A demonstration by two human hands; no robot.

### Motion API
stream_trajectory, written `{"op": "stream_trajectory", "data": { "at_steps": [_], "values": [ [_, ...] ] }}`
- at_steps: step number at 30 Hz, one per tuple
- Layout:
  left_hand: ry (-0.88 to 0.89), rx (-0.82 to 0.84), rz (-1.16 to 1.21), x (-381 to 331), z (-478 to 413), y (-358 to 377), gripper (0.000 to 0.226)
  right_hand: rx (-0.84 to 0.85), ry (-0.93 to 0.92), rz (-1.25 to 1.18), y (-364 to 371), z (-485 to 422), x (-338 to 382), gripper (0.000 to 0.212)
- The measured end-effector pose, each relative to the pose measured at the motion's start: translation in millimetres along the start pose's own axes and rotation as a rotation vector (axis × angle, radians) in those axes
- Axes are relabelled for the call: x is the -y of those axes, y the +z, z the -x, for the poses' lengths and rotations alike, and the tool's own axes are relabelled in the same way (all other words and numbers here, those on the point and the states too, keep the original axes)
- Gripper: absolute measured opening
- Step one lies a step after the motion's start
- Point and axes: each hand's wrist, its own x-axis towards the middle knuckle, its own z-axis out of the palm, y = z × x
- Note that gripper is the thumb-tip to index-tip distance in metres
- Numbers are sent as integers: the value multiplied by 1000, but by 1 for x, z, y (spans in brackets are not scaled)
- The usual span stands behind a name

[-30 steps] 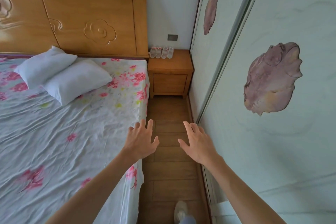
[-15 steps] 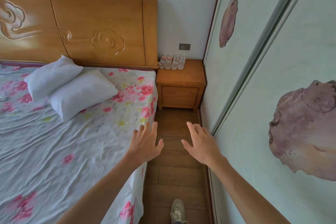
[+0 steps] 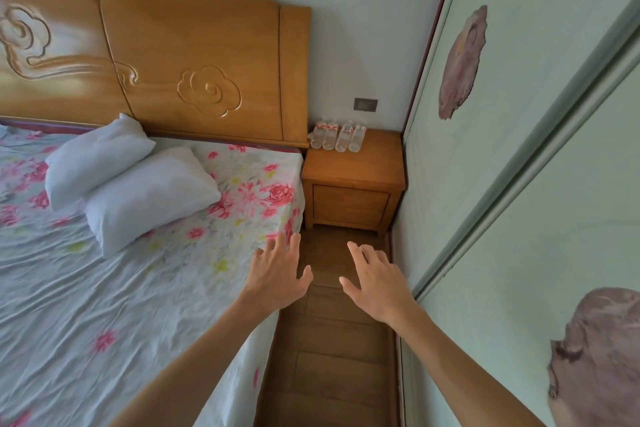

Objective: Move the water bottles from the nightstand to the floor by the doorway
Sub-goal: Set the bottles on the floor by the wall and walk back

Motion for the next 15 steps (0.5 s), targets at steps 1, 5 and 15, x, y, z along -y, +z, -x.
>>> {"op": "stream_trajectory", "data": {
  "at_steps": [1, 5, 15],
  "values": [
    [-3, -4, 4, 0, -7, -1, 68, 0, -3, -4, -1, -7, -3, 71],
    [-9, -2, 12, 1, -35, -3, 68, 2, -1, -13, -3, -37, -14, 72],
    [24, 43, 18, 14, -138, 3, 66, 22, 53, -33, -9, -121, -51, 71]
  ]
}}
